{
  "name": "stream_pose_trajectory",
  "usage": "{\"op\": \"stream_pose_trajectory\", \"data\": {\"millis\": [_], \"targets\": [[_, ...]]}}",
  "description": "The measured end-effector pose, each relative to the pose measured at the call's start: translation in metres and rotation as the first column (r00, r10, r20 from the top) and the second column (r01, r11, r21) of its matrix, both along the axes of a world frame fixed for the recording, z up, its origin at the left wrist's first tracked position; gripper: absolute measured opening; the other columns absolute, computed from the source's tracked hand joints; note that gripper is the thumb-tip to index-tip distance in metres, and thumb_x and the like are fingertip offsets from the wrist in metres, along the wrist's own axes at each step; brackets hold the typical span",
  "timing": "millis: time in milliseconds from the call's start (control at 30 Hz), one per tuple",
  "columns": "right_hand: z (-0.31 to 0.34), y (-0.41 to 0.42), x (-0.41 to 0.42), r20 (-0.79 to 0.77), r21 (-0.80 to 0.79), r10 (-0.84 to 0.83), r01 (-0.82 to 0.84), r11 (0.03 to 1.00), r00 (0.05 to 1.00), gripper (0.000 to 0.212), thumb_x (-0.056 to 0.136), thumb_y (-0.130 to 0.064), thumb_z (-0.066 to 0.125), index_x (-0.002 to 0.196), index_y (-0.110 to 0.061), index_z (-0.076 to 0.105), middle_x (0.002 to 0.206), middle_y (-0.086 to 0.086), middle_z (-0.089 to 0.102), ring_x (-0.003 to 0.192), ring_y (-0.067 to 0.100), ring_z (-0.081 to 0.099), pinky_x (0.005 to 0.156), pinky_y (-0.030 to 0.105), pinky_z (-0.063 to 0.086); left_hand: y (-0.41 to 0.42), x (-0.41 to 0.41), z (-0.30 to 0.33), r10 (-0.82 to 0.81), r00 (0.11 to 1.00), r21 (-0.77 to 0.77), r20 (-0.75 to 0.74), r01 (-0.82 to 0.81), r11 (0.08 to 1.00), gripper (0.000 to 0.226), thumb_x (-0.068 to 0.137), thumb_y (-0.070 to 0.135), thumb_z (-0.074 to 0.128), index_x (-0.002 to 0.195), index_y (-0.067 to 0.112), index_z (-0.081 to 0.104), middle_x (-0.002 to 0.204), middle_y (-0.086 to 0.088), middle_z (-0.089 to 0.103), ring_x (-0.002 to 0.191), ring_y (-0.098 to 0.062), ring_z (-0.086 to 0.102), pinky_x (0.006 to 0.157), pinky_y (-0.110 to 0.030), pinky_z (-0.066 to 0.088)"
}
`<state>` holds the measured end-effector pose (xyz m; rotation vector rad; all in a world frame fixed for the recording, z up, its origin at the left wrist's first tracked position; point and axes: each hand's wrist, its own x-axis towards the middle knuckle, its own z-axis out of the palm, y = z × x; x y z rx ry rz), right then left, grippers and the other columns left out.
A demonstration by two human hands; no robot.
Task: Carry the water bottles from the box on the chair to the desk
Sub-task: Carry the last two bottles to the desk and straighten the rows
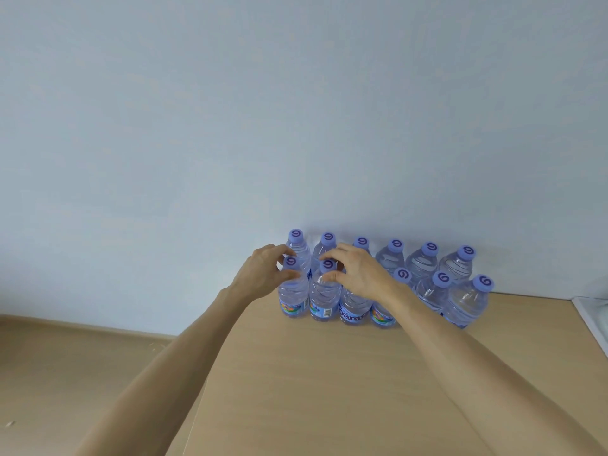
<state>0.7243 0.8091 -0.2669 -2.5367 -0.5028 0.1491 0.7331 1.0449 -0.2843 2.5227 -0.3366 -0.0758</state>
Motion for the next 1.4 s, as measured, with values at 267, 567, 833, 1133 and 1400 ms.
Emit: {"op": "stream_pose_trajectory", "data": {"millis": [267,567,833,1133,1400], "targets": [[-0.002,-0.001,0.000,0.007,-0.002,0.010,-0.010,1.000,1.000,0.047,0.086,-0.039,0.070,0.128,-0.019,0.058,0.115,-0.006,0.055,0.081,0.010,0.051,0.072,0.023,0.033,-0.002,-0.002,0.006,-0.033,0.999,0.070,-0.013,0.033,0.997,0.030,0.084,0.026,0.067,0.112,0.035,0.062,0.098,0.004,0.069,0.077,-0.020,0.062,0.076,-0.036,0.051],[0.001,-0.001,0.000,0.010,0.014,0.026,-0.027,1.000,1.000,0.038,0.088,-0.031,0.069,0.123,-0.018,0.061,0.115,-0.002,0.059,0.083,0.012,0.052,0.076,0.027,0.041,-0.001,0.000,0.007,-0.026,0.999,0.116,-0.034,0.030,0.993,0.030,0.086,0.024,0.064,0.111,0.039,0.059,0.090,0.003,0.069,0.079,-0.016,0.064,0.077,-0.034,0.050],[0.005,-0.003,0.001,-0.056,0.014,0.082,-0.081,0.997,0.995,0.040,0.090,-0.029,0.067,0.128,-0.022,0.057,0.123,-0.004,0.057,0.097,0.008,0.051,0.080,0.021,0.036,-0.004,0.001,0.008,0.003,0.999,0.116,-0.036,0.001,0.993,0.029,0.082,0.027,0.066,0.107,0.040,0.059,0.087,0.001,0.069,0.079,-0.021,0.065,0.077,-0.034,0.049],[0.007,0.001,0.003,0.001,-0.062,0.061,-0.061,0.996,0.998,0.023,0.090,-0.030,0.066,0.095,-0.010,0.057,0.096,0.000,0.050,0.084,0.017,0.050,0.071,0.029,0.037,-0.004,0.000,0.006,0.002,1.000,0.105,0.003,-0.002,0.994,0.027,0.080,0.026,0.066,0.104,0.038,0.061,0.077,0.004,0.068,0.077,-0.016,0.066,0.074,-0.031,0.045],[0.009,0.004,0.007,-0.015,-0.128,0.067,-0.069,0.989,0.998,0.028,0.094,-0.031,0.061,0.113,-0.011,0.059,0.109,0.003,0.051,0.094,0.020,0.052,0.075,0.031,0.038,-0.007,0.001,0.006,-0.014,1.000,0.132,0.018,0.012,0.991,0.026,0.081,0.027,0.066,0.106,0.033,0.060,0.084,-0.002,0.068,0.076,-0.024,0.064,0.075,-0.036,0.048]]}}
